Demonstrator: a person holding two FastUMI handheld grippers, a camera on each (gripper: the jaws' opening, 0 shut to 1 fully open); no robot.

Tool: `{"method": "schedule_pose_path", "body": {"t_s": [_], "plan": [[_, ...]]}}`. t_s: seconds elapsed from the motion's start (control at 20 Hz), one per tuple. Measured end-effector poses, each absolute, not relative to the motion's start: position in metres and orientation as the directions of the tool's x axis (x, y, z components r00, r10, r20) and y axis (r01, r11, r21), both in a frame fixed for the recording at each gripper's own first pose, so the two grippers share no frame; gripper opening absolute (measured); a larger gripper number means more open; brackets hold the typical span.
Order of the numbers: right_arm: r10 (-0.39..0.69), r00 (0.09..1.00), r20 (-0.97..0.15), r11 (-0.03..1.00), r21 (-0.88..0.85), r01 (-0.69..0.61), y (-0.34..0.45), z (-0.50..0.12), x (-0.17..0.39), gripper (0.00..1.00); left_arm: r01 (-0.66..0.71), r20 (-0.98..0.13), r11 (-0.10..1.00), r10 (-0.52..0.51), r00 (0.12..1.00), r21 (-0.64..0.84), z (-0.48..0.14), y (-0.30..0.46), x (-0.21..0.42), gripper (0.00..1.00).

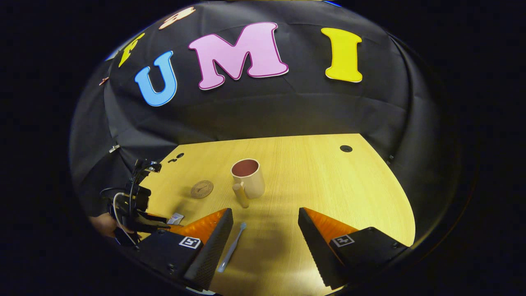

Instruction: Put the toothbrush and toothpaste on the desktop into the cup, then pick up the cup and place it on the coaster on the desktop.

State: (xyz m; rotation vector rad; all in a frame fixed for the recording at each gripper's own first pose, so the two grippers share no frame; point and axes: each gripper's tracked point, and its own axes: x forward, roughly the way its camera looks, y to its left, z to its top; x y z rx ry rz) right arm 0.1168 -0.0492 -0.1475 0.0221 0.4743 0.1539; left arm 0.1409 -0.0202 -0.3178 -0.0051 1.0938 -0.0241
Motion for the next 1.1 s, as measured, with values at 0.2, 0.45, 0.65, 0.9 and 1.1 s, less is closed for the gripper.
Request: {"method": "schedule_pose_path", "body": {"t_s": [0.2, 0.45, 0.65, 0.9, 1.1], "plan": [[0.152, 0.857, -0.493, 0.988, 0.072, -0.134, -0.049, -0.163, 0.113, 0.98, -0.025, -0.914, 0.999, -0.019, 0.404, -0.032, -0.319, -0.014, 0.143, 0.72], [0.168, 0.791, -0.588, 0.985, 0.074, -0.154, -0.033, -0.2, 0.102, 0.98, -0.027, -0.924, 0.999, -0.019, 0.382, -0.031, -0.32, -0.014, 0.144, 0.4], [0.183, 0.704, -0.686, 0.979, 0.06, -0.195, -0.013, -0.243, 0.097, 0.98, -0.036, -0.912, 0.998, -0.028, 0.41, -0.047, -0.319, -0.016, 0.145, 0.31], [0.154, 0.599, -0.786, 0.984, 0.067, -0.165, 0.005, -0.283, 0.103, 0.98, -0.01, -0.899, 0.999, -0.038, 0.437, -0.047, -0.32, -0.015, 0.145, 0.3], [0.088, 0.532, -0.842, 0.991, 0.021, -0.13, 0.014, -0.309, 0.097, 0.99, -0.002, -0.888, 0.998, -0.051, 0.457, -0.058, -0.321, -0.015, 0.146, 0.3]]}}
